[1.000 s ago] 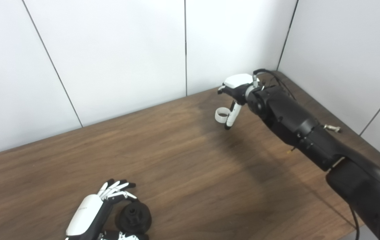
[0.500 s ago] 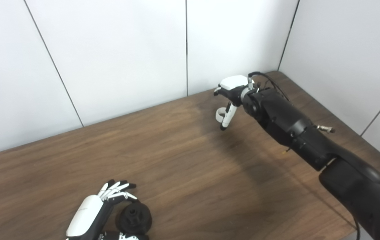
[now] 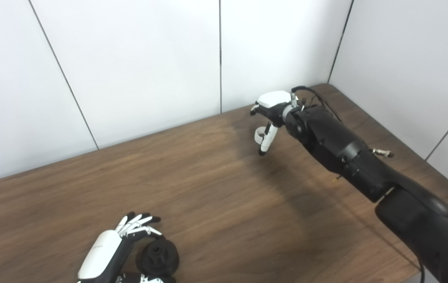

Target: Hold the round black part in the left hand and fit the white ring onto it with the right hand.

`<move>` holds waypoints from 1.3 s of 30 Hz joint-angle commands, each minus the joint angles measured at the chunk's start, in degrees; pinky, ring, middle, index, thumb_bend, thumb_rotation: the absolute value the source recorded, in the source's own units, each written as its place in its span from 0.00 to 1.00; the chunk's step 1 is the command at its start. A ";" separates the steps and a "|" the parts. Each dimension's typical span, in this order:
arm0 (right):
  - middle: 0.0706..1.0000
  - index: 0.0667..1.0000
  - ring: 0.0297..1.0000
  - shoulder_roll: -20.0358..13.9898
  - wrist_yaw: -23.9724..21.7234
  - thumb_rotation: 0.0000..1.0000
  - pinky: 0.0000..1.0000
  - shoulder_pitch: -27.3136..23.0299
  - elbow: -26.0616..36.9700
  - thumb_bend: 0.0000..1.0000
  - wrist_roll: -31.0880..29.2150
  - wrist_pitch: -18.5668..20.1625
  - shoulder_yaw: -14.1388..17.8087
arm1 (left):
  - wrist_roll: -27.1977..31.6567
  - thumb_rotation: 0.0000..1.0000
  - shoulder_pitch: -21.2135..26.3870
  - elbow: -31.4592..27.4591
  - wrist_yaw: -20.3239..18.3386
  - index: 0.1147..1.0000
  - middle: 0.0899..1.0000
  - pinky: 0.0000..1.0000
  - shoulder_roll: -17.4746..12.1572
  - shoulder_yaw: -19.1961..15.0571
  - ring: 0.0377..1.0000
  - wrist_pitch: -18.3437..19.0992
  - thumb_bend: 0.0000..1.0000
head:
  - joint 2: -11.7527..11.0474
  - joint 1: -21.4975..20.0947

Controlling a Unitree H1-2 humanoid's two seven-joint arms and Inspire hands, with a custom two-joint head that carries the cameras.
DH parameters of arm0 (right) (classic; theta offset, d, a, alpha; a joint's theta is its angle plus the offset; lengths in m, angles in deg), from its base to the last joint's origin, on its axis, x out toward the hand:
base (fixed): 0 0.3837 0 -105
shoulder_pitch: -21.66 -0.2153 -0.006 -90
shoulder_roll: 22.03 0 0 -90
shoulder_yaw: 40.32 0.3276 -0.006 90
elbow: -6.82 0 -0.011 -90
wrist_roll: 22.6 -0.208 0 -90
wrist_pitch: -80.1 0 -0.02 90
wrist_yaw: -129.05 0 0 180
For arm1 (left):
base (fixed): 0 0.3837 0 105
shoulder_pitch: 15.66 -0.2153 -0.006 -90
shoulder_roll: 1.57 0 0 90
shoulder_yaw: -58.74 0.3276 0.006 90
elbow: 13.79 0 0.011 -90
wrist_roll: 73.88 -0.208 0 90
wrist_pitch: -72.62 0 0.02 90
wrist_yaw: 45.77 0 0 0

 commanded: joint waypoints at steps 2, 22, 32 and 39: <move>1.00 0.87 1.00 -1.80 1.08 0.36 0.94 -2.03 1.77 0.96 0.33 0.15 0.83 | -0.42 0.05 -0.92 -0.52 -1.59 0.41 0.84 1.00 -1.43 -0.05 0.90 1.08 0.52 | 0.14 -0.04; 1.00 0.88 1.00 -2.81 -1.24 0.33 0.97 -1.70 3.26 0.94 0.32 2.10 1.46 | 0.43 0.05 -0.91 -0.43 -1.78 0.41 0.84 1.00 -1.35 -0.24 0.90 1.01 0.52 | 0.54 -0.26; 1.00 0.88 1.00 -2.91 -1.50 0.32 0.97 -1.60 3.53 0.93 0.33 2.26 1.62 | 0.51 0.05 -1.01 -0.46 -1.76 0.41 0.84 1.00 -1.39 -0.28 0.90 0.93 0.52 | 0.70 -0.40; 1.00 0.88 1.00 -3.18 -1.26 0.32 0.96 -1.42 3.36 0.93 0.57 2.13 1.65 | 0.95 0.04 -1.16 -0.99 -2.34 0.41 0.84 1.00 -1.39 -0.44 0.90 1.55 0.52 | 0.85 -0.49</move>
